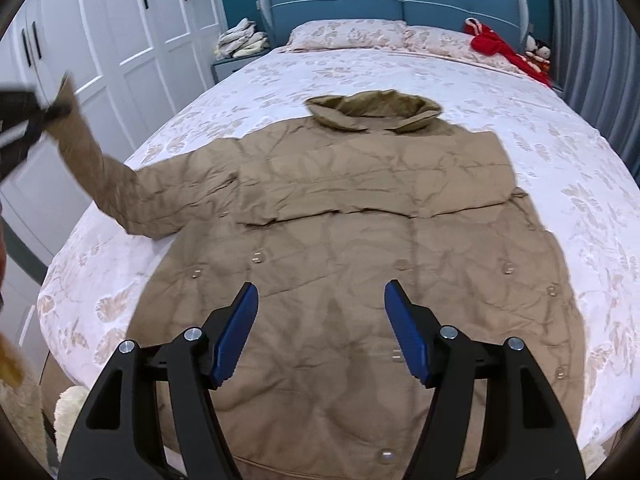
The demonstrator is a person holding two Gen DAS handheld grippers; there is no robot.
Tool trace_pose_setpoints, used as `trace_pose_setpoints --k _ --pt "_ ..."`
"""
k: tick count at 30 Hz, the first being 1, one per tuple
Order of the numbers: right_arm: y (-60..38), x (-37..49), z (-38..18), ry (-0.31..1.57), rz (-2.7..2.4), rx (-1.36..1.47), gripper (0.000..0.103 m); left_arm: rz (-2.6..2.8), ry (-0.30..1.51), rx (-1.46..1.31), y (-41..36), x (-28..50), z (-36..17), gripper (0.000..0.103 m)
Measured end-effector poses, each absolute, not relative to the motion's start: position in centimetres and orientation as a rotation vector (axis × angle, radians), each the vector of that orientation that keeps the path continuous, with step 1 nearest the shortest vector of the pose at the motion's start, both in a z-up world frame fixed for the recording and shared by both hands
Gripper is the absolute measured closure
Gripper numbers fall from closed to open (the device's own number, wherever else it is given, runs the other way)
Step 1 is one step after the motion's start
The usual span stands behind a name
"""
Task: Fold large clothes
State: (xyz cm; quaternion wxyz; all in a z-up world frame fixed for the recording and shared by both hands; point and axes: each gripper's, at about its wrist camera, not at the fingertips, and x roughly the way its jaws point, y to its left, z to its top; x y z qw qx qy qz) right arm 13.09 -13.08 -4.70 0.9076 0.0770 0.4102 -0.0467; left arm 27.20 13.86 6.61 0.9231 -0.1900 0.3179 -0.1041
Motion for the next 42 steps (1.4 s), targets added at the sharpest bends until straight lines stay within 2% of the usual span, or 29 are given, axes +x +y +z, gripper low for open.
trace_pose_setpoints --k 6,14,26,27,28,29,30,31,32,34,37,42 --pt "-17.5 11.9 -5.3 0.847 -0.153 0.204 0.039 -0.362 0.698 -0.266 2.1 27.8 6.3 0.101" --pt "-22.3 10.7 -7.4 0.878 -0.214 0.252 0.037 -0.466 0.832 -0.158 -10.2 28.9 0.9 0.101" --pt "-27.7 9.8 -9.9 0.906 -0.28 0.318 0.037 -0.534 1.054 -0.112 -18.5 29.5 -8.0 0.1" --pt "-28.0 9.8 -10.1 0.908 -0.284 0.319 0.037 -0.539 1.083 -0.126 -18.6 29.6 -8.6 0.093" --pt "-28.4 9.7 -10.2 0.911 -0.289 0.32 0.037 -0.558 1.109 -0.148 -18.5 29.5 -8.9 0.08" --pt "-28.7 9.6 -10.3 0.913 -0.294 0.32 0.037 -0.601 1.132 -0.189 -18.1 29.1 -8.8 0.072" --pt "-28.9 9.5 -10.3 0.913 -0.3 0.32 0.037 -0.614 1.133 -0.208 -17.5 28.7 -8.5 0.051" --pt "-29.3 9.4 -10.3 0.913 -0.308 0.317 0.037 -0.61 1.106 -0.214 -16.3 27.8 -7.6 0.043" --pt "-29.5 9.3 -10.2 0.911 -0.314 0.313 0.037 -0.61 1.071 -0.216 -15.3 27.1 -7.0 0.041" --pt "-30.0 9.3 -9.9 0.903 -0.323 0.311 0.037 -0.614 0.993 -0.211 -12.1 25.4 -4.9 0.018" --pt "-30.1 9.8 -9.5 0.896 -0.313 0.324 0.037 -0.526 0.896 -0.246 -6.3 24.2 -3.0 0.016" --pt "-29.5 13.3 -8.8 0.885 -0.181 0.431 0.036 -0.272 0.951 -0.371 3.6 27.6 -5.7 0.018"
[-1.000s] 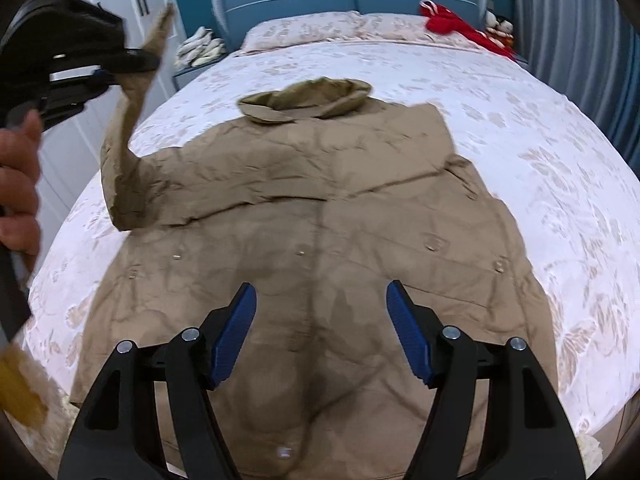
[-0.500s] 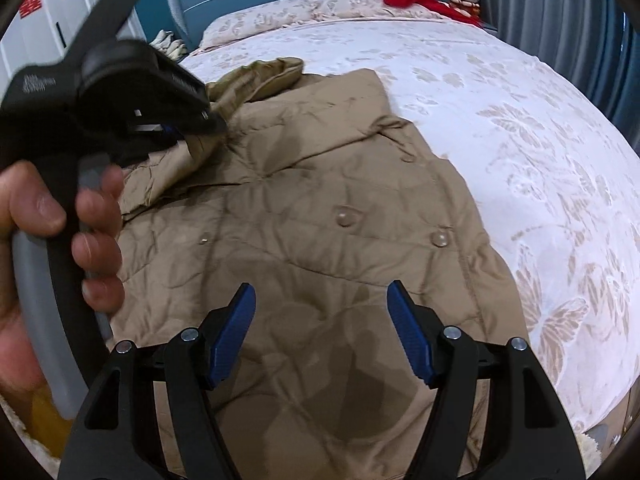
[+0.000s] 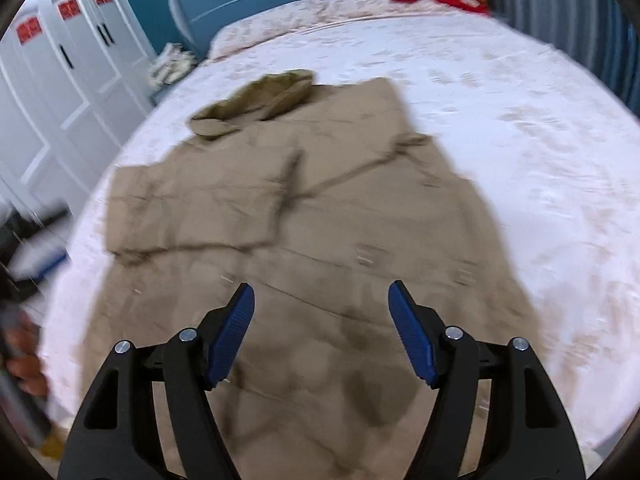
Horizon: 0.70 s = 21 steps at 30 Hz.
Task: Fold large clothes
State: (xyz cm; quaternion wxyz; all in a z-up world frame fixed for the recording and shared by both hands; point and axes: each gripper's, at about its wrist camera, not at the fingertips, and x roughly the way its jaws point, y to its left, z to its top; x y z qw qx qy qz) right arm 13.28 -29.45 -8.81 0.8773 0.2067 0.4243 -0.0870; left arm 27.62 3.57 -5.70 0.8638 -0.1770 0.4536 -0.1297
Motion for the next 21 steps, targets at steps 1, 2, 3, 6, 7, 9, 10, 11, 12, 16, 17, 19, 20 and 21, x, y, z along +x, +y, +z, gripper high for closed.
trace_pose_setpoints --k 1,2,3,6,7,9,10,11,12,16,17,19,20,21 --pt "-29.3 14.5 -8.9 0.886 -0.155 0.46 0.036 -0.251 0.959 -0.408 4.8 28.2 -6.3 0.018" --pt "-29.1 15.6 -9.0 0.888 -0.138 0.486 0.036 -0.217 0.975 -0.444 6.4 28.9 -7.2 0.018" --pt "-29.1 16.9 -9.2 0.89 -0.124 0.513 0.036 -0.183 0.976 -0.444 7.4 29.3 -7.9 0.018" --pt "-28.7 19.3 -9.7 0.899 -0.115 0.543 0.036 -0.117 0.98 -0.274 8.1 30.4 -9.2 0.022" --pt "-28.7 20.2 -10.1 0.911 -0.113 0.556 0.036 -0.113 0.986 -0.222 7.9 30.6 -9.8 0.025" --pt "-28.8 21.5 -10.9 0.936 -0.109 0.577 0.037 -0.121 0.997 -0.173 8.0 30.9 -10.9 0.025" --pt "-28.9 22.2 -11.5 0.952 -0.109 0.594 0.041 -0.123 1.001 -0.163 7.9 31.2 -11.3 0.025" --pt "-29.0 22.9 -12.1 0.968 -0.098 0.616 0.049 -0.129 1.005 -0.145 7.9 31.4 -11.8 0.025" --pt "-29.0 23.6 -12.7 0.985 -0.078 0.645 0.055 -0.133 1.005 -0.124 7.6 31.7 -12.1 0.027" --pt "-28.7 25.7 -13.1 1.032 -0.006 0.652 0.1 -0.146 1.011 -0.071 6.4 32.8 -13.0 0.031" --pt "-28.8 26.0 -12.3 1.015 0.009 0.654 0.101 -0.149 1.011 -0.06 6.1 33.0 -13.0 0.031" --pt "-29.2 26.4 -8.8 0.937 0.02 0.599 0.101 -0.158 1.004 -0.051 5.6 33.2 -12.8 0.031" --pt "-29.5 26.4 -6.7 0.886 0.022 0.567 0.101 -0.159 1.0 -0.048 5.3 33.5 -12.8 0.031" --pt "-30.0 26.5 -3.9 0.817 0.014 0.527 0.101 -0.159 0.996 -0.043 5.0 33.9 -12.7 0.031"
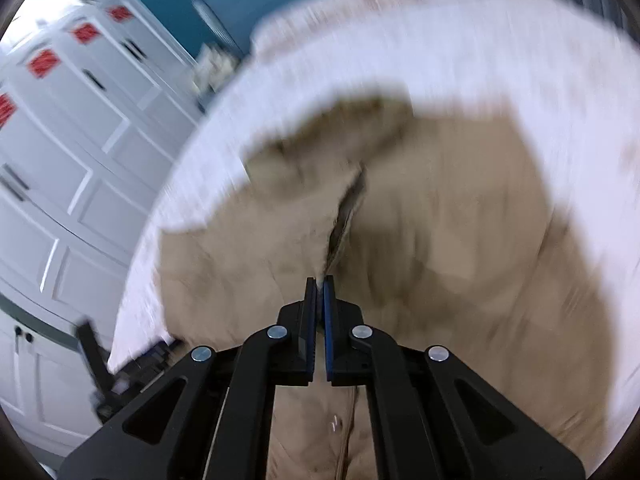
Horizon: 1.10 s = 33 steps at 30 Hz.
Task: Fold large clothes
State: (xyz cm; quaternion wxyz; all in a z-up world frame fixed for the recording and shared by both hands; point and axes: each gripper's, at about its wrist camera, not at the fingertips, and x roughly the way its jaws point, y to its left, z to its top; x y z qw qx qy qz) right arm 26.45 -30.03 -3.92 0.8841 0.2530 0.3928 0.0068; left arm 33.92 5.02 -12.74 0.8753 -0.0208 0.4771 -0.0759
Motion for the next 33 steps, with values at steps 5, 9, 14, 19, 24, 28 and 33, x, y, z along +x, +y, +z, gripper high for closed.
trace_pose_setpoints --k 5,9,14,19,24,28,33 --pt "-32.7 26.9 0.5 0.715 -0.109 0.38 0.101 -0.15 0.977 -0.006 3.1 36.0 -12.8 0.037" --pt "-34.5 27.4 -4.1 0.817 -0.204 0.346 0.101 -0.098 1.039 -0.064 3.1 38.0 -14.3 0.054" --pt "-36.1 27.4 -9.8 0.905 -0.259 0.341 0.101 -0.08 1.023 -0.134 3.7 38.5 -14.7 0.064" --pt "-37.3 27.4 -13.7 0.936 -0.282 0.351 0.101 -0.067 1.016 -0.196 4.5 38.8 -15.6 0.065" --pt "-37.3 27.4 -15.3 0.935 -0.282 0.343 0.101 -0.043 0.97 -0.167 4.0 38.3 -15.9 0.066" --pt "-36.9 27.3 -15.7 0.925 -0.293 0.314 0.101 -0.035 0.952 -0.162 4.0 38.1 -15.9 0.066" --pt "-37.5 25.6 -14.3 0.933 -0.295 0.345 0.09 -0.008 0.933 -0.109 4.3 36.3 -13.5 0.067"
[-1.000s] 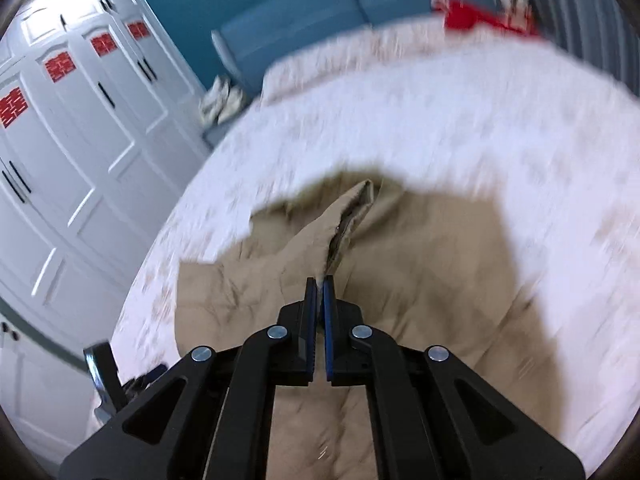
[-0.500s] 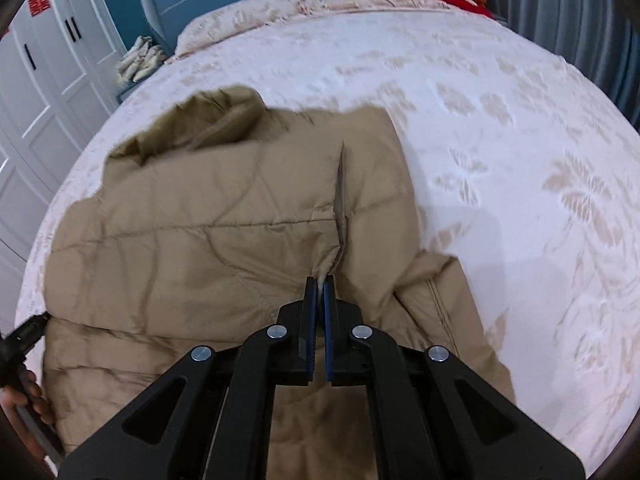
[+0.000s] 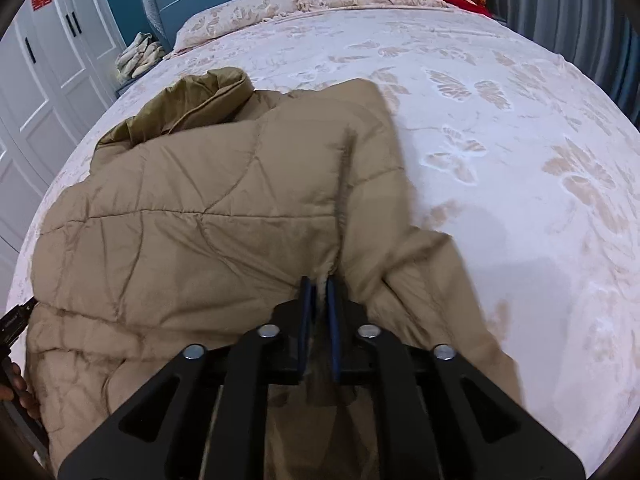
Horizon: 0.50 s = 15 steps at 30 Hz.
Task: Fold large clothes
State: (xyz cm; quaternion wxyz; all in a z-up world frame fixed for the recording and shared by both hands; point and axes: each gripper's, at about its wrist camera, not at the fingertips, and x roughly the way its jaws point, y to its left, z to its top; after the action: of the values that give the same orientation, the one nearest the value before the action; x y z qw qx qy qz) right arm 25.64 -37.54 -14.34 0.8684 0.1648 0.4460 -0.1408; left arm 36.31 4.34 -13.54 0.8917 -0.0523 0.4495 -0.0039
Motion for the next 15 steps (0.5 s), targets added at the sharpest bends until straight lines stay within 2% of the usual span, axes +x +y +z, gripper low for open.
trace_pose_setpoints --k 2,9,12,15 --pt "-37.9 24.2 -13.1 0.929 -0.325 0.332 0.082 -0.023 0.893 -0.075 4.7 34.9 -11.3 0.067" --pt "-35.0 24.2 -5.4 0.801 -0.257 0.286 0.082 -0.142 0.762 -0.082 0.8 35.5 -3.5 0.068" --pt "-31.4 27.0 -4.0 0.785 -0.149 0.257 0.083 -0.209 0.79 -0.081 -4.0 37.6 -3.7 0.068" --pt "-28.6 29.8 -5.2 0.811 -0.09 0.249 0.084 -0.233 0.855 -0.07 -7.7 39.2 -6.1 0.068"
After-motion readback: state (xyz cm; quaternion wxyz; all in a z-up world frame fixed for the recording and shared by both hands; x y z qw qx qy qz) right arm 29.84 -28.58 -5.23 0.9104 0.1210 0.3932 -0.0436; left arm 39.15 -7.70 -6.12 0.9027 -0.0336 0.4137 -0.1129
